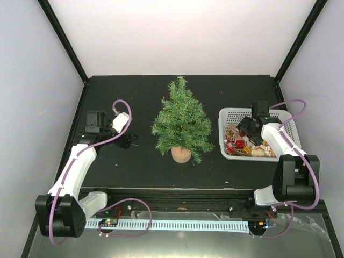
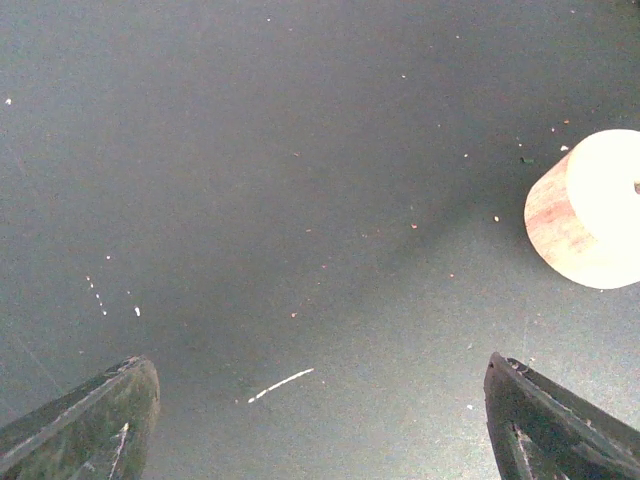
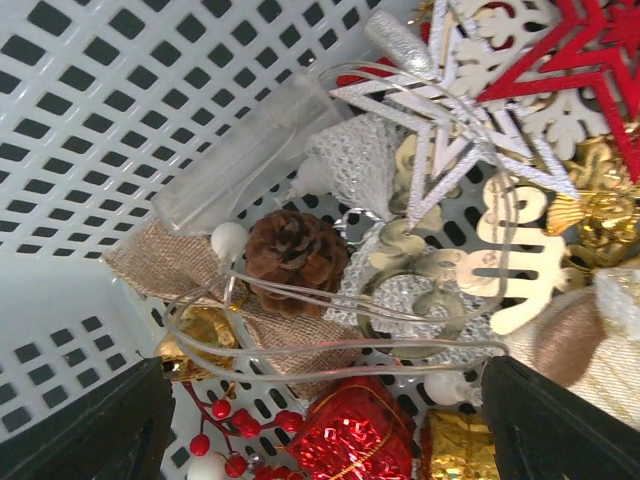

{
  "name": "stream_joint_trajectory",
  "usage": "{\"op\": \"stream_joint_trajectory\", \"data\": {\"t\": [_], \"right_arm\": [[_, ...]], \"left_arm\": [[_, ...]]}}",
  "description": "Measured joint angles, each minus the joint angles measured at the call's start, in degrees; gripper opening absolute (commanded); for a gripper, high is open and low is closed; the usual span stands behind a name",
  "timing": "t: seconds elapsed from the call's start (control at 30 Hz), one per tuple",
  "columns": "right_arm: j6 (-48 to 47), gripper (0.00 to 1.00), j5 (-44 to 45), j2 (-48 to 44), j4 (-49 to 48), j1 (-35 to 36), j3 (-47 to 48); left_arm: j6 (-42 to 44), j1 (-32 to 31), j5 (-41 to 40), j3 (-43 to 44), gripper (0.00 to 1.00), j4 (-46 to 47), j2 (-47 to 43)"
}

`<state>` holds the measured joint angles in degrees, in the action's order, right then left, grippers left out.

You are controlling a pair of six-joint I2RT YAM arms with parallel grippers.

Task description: Decorate the small christmas tree

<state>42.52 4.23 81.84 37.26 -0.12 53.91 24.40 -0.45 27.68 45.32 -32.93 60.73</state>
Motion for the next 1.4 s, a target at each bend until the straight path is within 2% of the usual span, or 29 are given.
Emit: {"op": "stream_joint_trajectory", "data": {"t": [0.47, 0.83, 1.03, 1.17, 1.4], "right_arm": [[1.8, 0.84, -6.2, 3.5, -5.4, -3.6, -0.2], [4.1, 0.77, -10.9, 3.7, -8.2, -4.6, 0.2], [4.7, 0.68, -11.6, 3.8, -8.7, -4.8, 1.0], [5.2, 0.58, -12.6, 5.7, -10.2, -4.9, 1.6], [6.5, 0.32, -15.1, 10.5, -13.9, -5.0, 1.7]], "left_arm": [[-0.1, 0.0, 0.0, 0.0, 0.89, -0.1, 0.0], [-0.6, 0.0, 0.0, 0.0, 0.89, -0.1, 0.0], [-0.6, 0.0, 0.0, 0.0, 0.89, -0.1, 0.0], [-0.6, 0.0, 0.0, 0.0, 0.89, -0.1, 0.0], [-0.6, 0.0, 0.0, 0.0, 0.89, -0.1, 0.0]]}}
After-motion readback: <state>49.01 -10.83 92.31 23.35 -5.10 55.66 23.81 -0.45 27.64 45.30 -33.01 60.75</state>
